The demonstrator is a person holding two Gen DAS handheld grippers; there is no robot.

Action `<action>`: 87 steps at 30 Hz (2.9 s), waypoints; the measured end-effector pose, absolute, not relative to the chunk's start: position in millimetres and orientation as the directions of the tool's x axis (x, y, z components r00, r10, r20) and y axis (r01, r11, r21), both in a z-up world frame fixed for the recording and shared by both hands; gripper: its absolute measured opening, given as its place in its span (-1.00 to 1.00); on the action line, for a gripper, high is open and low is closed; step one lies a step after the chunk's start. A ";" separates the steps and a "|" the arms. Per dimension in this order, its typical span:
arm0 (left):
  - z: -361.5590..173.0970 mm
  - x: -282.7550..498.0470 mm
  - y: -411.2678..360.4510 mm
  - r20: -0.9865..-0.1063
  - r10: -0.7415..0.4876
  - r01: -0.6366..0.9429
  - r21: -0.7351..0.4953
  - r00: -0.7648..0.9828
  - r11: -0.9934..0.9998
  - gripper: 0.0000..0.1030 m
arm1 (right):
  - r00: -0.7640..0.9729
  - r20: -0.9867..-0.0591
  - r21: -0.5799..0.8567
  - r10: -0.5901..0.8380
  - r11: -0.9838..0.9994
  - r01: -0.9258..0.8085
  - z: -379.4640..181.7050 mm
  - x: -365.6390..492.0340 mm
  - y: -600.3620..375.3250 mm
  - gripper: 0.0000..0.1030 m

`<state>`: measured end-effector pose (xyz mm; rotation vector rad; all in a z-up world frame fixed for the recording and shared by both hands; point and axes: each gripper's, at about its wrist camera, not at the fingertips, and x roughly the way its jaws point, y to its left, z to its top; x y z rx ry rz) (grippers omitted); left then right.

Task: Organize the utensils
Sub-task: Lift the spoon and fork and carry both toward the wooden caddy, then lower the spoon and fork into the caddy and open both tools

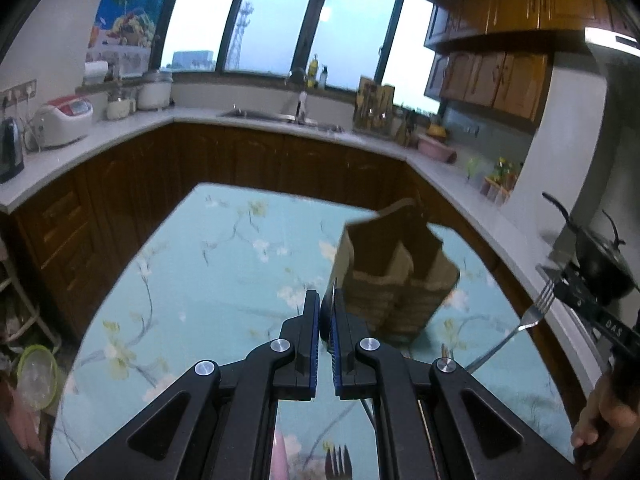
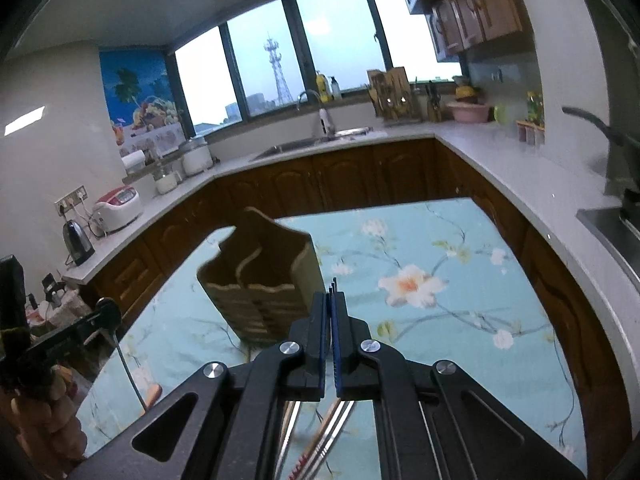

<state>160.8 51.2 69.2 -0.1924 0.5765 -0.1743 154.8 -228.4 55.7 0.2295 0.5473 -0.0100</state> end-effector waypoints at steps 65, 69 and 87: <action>26.3 365.9 -9.8 -0.504 -0.129 0.094 -0.094 0.854 0.991 -0.82 | 0.837 -0.539 0.156 0.100 0.988 -0.017 29.8 316.1 -208.3 -0.86; 30.6 365.4 -7.8 -0.500 -0.124 0.090 -0.093 0.857 0.992 -0.56 | 0.831 -0.543 0.179 0.118 0.984 -0.023 26.8 316.1 -208.5 -0.85; 20.8 336.3 -8.9 -0.502 -0.122 0.075 -0.113 0.856 0.991 0.41 | 0.843 -0.518 0.254 0.144 0.967 -0.009 36.6 294.9 -215.5 -0.10</action>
